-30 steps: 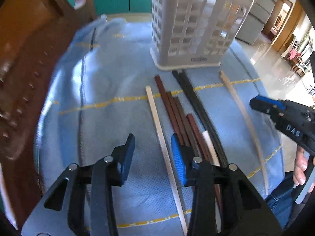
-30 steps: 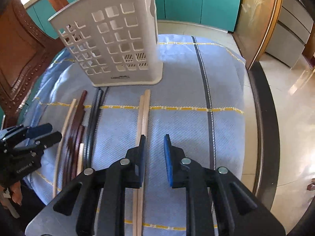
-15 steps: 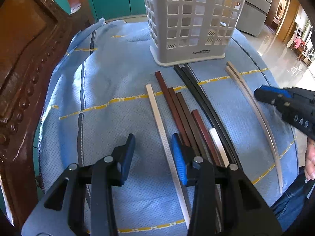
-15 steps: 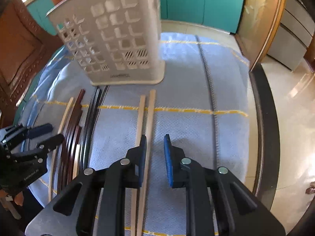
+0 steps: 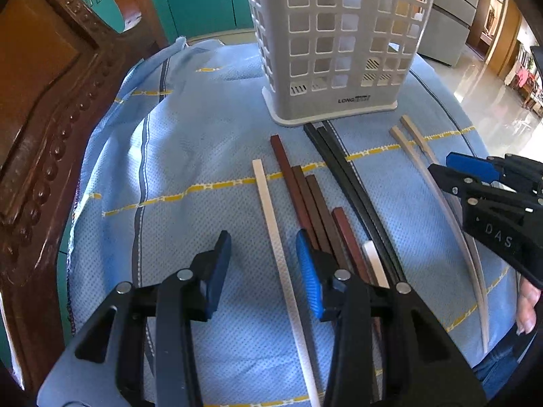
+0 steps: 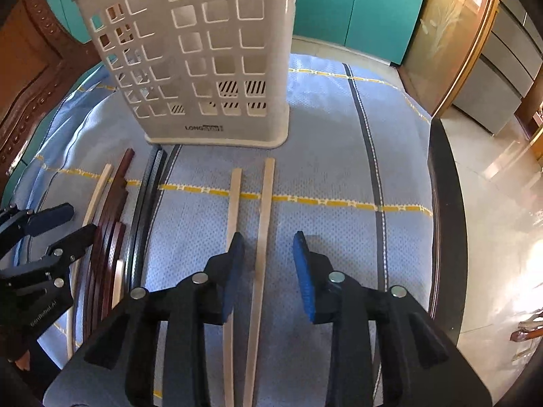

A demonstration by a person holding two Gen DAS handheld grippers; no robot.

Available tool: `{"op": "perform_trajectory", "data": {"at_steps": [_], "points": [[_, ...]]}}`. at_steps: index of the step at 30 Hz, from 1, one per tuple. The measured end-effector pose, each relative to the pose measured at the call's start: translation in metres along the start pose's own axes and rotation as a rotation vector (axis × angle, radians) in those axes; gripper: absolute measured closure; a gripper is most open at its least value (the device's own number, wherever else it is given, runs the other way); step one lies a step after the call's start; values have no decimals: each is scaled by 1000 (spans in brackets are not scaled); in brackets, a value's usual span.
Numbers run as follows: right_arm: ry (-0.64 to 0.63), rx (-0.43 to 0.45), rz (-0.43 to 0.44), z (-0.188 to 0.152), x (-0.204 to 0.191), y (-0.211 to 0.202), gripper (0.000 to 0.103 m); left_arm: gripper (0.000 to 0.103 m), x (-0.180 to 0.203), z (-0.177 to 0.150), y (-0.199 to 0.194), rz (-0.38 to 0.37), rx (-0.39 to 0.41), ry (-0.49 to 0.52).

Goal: Organize utensils

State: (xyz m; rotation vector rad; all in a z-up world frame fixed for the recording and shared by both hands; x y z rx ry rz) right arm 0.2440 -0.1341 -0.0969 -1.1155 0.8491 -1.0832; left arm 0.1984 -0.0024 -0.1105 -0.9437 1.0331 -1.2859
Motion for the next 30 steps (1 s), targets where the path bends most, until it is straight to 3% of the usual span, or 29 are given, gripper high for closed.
{"op": "perform_trajectory", "data": {"at_steps": [2, 4, 5, 7, 14, 30], "points": [[2, 1, -1, 0, 0, -1, 70, 67, -2, 4, 2, -10, -4, -5], [5, 2, 3, -1, 0, -1, 70, 83, 0, 5, 2, -59, -8, 3], [3, 4, 12, -1, 1, -1, 72, 86, 1, 5, 2, -62, -7, 10], [-2, 4, 36, 1, 3, -2, 95, 94, 7, 2, 0, -62, -3, 29], [12, 81, 77, -1, 7, -22, 96, 96, 4, -1, -9, -88, 26, 16], [20, 505, 246, -41, 58, -180, 97, 96, -26, -28, -148, -198, 384, -15]]}}
Point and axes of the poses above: each gripper's, at about its wrist camera, not at the fingertips, and y roughly the way its jaws point, x to its right, z to its top, the point moved 1 cm from there along y, roughly the way its jaws point, and after that the axes turned 11 degrees about -x, right-handed, at the moved point
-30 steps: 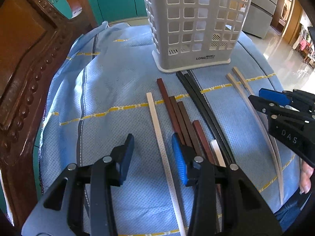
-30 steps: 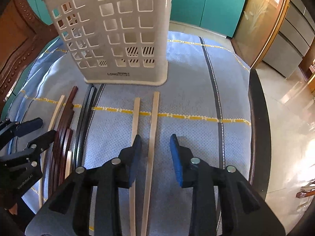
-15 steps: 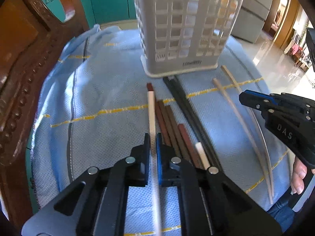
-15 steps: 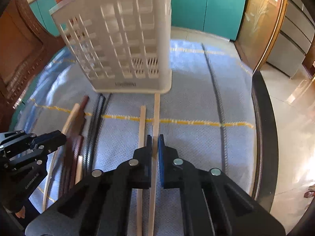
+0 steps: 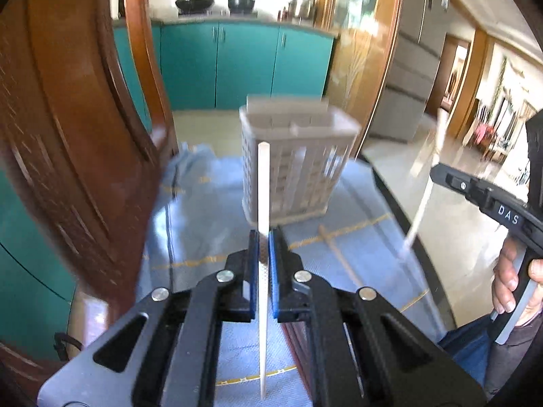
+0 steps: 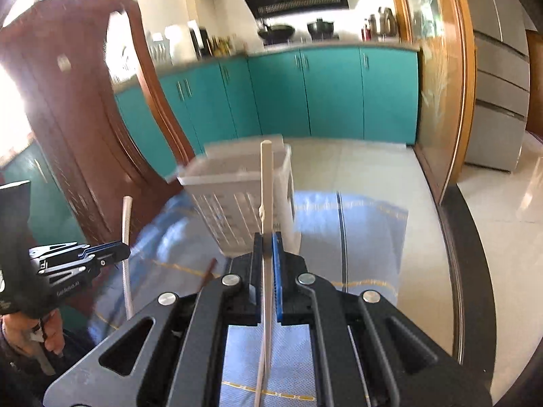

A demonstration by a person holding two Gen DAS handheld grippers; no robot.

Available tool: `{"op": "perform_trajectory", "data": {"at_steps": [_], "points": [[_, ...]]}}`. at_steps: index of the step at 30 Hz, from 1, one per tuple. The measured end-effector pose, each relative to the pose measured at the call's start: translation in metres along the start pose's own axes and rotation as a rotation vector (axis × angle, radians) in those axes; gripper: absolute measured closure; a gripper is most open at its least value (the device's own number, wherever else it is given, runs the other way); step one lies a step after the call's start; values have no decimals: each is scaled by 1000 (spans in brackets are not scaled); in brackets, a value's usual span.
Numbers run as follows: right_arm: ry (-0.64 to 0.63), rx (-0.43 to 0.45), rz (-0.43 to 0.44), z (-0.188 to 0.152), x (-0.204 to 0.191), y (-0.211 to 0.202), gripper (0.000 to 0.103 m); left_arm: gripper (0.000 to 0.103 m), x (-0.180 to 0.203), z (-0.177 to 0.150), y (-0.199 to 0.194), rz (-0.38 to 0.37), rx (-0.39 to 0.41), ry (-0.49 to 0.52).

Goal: Organize utensils

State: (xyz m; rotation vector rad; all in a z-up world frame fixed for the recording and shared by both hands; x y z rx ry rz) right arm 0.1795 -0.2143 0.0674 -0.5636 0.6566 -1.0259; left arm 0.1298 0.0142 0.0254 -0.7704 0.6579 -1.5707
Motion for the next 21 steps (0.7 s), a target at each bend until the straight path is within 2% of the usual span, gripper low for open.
{"op": "perform_trajectory", "data": {"at_steps": [3, 7, 12, 14, 17, 21], "points": [[25, 73, 31, 23, 6, -30, 97, 96, -2, 22, -36, -8, 91, -5], [67, 135, 70, 62, 7, -47, 97, 96, -2, 58, -72, -34, 183, -15], [181, 296, 93, 106, 6, -57, 97, 96, -8, 103, -104, -61, 357, -98], [224, 353, 81, 112, 8, -54, 97, 96, -14, 113, -103, -56, 408, -149], [284, 384, 55, 121, 11, -40, 97, 96, -22, 125, -91, -31, 471, -214], [328, 399, 36, 135, 20, -15, 97, 96, -26, 140, -61, -9, 471, -258]]}}
Point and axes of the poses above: each gripper's, at about its wrist camera, not at the fingertips, and y roughly the way its jaws point, x to its right, z to its top, the point moved 1 cm from there along y, roughly the way its jaws point, and after that the axes turned 11 degrees about -x, right-handed, at the moved point
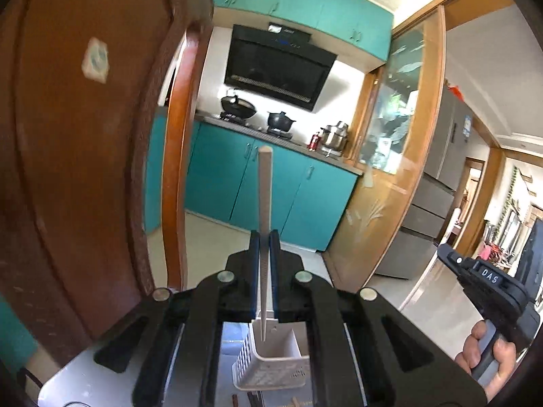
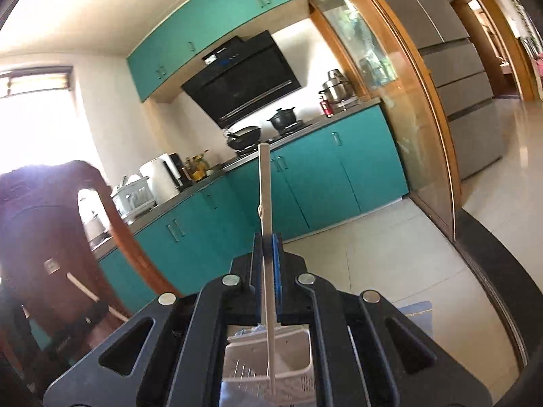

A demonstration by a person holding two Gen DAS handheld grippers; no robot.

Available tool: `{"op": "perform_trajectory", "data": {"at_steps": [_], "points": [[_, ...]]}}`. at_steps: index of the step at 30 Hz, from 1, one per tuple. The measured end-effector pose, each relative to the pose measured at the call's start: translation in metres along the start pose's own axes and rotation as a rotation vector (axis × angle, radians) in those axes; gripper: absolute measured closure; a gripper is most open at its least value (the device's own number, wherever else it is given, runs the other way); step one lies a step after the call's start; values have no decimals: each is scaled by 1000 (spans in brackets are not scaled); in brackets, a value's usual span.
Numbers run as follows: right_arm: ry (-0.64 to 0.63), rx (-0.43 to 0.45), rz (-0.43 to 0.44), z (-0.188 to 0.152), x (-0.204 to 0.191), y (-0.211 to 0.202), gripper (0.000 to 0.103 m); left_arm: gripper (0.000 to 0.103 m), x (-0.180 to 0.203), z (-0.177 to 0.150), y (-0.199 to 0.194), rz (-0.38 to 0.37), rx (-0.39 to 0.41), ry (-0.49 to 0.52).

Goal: Organize utensils
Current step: 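Lower both held chopsticks into the white caddy and open both tools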

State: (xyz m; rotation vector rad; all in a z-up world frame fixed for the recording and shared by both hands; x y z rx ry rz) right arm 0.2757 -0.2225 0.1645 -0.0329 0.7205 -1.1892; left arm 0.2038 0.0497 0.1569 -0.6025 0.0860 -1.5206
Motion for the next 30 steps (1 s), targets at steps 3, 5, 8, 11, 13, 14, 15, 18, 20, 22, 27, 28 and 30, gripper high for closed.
{"op": "perform_trajectory", "data": {"at_steps": [3, 5, 8, 11, 13, 14, 15, 18, 20, 22, 27, 28, 30], "points": [[15, 28, -5, -5, 8, 19, 97, 96, 4, -5, 28, 17, -38, 9], [-12, 0, -37, -13, 9, 33, 97, 96, 11, -13, 48, 41, -74, 34], [-51, -85, -64, -35, 10, 53, 97, 96, 12, -30, 67, 74, -122, 66], [-99, -143, -74, -55, 8, 60, 97, 96, 11, -42, 79, 76, -166, 79], [-137, -161, -78, -68, 5, 58, 97, 96, 12, -49, 83, 84, -181, 96], [-147, -167, -76, -72, 4, 57, 97, 96, 13, -51, 84, 86, -184, 104], [-154, -170, -73, -74, 4, 55, 97, 96, 15, -53, 85, 88, -186, 111], [-172, -172, -72, -82, 3, 46, 97, 96, 17, -59, 81, 96, -183, 128], [-177, -172, -63, -86, 3, 40, 97, 96, 17, -64, 79, 99, -181, 136], [-189, -173, -57, -88, 3, 36, 97, 96, 14, -70, 74, 98, -184, 142], [-221, -167, -36, -93, 1, 18, 91, 96, 12, -84, 61, 96, -179, 160], [-225, -166, -31, -95, 1, 13, 86, 96, 12, -85, 58, 96, -171, 165], [-237, -157, -15, -100, 2, 2, 77, 96, 12, -86, 50, 89, -159, 171]]}}
Point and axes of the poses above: each gripper's, at about its wrist camera, not at the fingertips, and y roughly the way its jaws point, x to its right, z to its top, the point moved 1 cm from there along y, roughly the way its jaws point, and after that the axes turned 11 degrees about -x, right-handed, at the moved point
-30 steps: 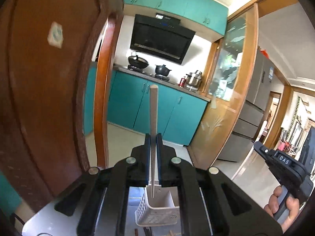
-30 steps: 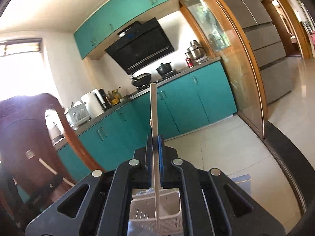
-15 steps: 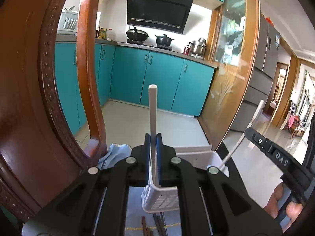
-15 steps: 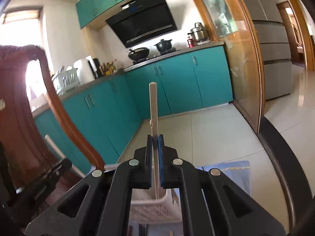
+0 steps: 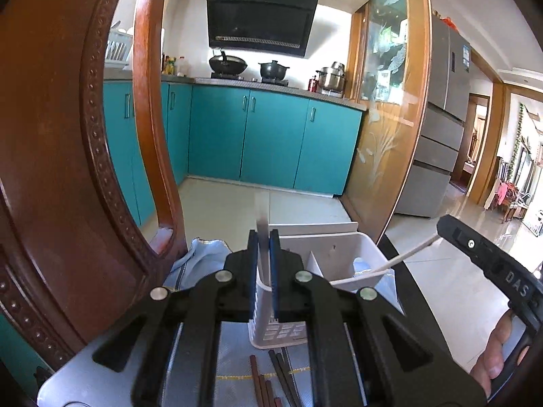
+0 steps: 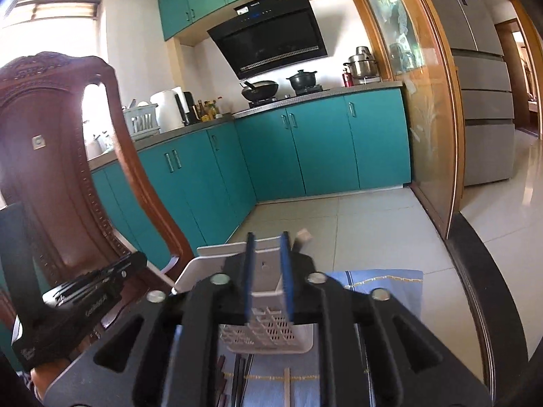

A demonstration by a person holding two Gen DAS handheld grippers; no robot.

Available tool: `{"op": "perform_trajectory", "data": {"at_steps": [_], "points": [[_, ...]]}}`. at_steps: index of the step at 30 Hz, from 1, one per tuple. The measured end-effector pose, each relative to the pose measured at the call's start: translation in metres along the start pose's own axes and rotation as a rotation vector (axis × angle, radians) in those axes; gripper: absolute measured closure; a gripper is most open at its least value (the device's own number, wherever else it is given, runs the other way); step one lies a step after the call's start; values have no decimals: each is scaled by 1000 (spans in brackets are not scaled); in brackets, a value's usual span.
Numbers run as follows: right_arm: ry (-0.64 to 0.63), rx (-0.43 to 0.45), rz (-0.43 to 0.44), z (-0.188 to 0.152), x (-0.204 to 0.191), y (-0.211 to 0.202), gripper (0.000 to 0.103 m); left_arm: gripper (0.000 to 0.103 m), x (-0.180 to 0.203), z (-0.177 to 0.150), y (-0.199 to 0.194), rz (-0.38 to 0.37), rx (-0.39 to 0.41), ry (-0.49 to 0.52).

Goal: Organize utensils

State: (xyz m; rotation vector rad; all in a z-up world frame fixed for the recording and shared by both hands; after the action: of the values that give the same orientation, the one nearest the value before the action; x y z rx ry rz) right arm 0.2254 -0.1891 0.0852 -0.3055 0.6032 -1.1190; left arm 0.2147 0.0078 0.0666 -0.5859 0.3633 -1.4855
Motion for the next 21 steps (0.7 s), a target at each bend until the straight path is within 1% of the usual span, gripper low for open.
{"op": "perform_trajectory", "data": {"at_steps": [1, 5, 8, 10, 11, 13, 15, 17, 18, 19, 20, 21], "points": [[-11, 3, 4, -4, -1, -4, 72, 95, -1, -1, -4, -8, 10, 3], [-58, -4, 7, -19, -4, -16, 65, 87, -4, -6, -18, -31, 37, 7], [-78, -40, 10, -32, -4, -19, 60, 83, -8, -14, -27, -40, 44, 14], [-86, -79, 16, -42, -5, -18, 57, 76, -10, -21, -31, -37, 44, 21], [-90, -107, 14, -49, -5, -17, 56, 75, -12, -25, -33, -34, 45, 21], [-97, -163, 0, -61, -6, -12, 56, 68, -17, -32, -38, -35, 47, 14], [-104, -242, -25, -77, -8, -2, 55, 64, -22, -37, -41, -30, 44, 10], [-129, -374, -78, -96, -11, 17, 55, 60, -28, -43, -42, -9, 38, 7], [-139, -414, -95, -103, -12, 24, 55, 57, -30, -44, -42, -1, 32, 3], [-155, -475, -117, -113, -14, 34, 56, 54, -34, -47, -41, 8, 20, -5], [-169, -525, -132, -120, -16, 42, 56, 54, -37, -49, -39, 16, 6, -16], [-179, -555, -140, -126, -18, 47, 56, 53, -42, -51, -35, 26, -18, -33]]}}
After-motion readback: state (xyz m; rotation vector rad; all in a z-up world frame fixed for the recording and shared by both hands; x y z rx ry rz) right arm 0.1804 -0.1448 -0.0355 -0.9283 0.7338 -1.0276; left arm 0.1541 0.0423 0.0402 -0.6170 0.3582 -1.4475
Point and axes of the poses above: each gripper's, at about its wrist camera, not at the fingertips, and y roughly the way its jaws point, x to its right, z to its top, the point moved 1 cm from there along y, roughly the way its jaws point, and after that the axes turned 11 degrees about -x, right-handed, at the moved point
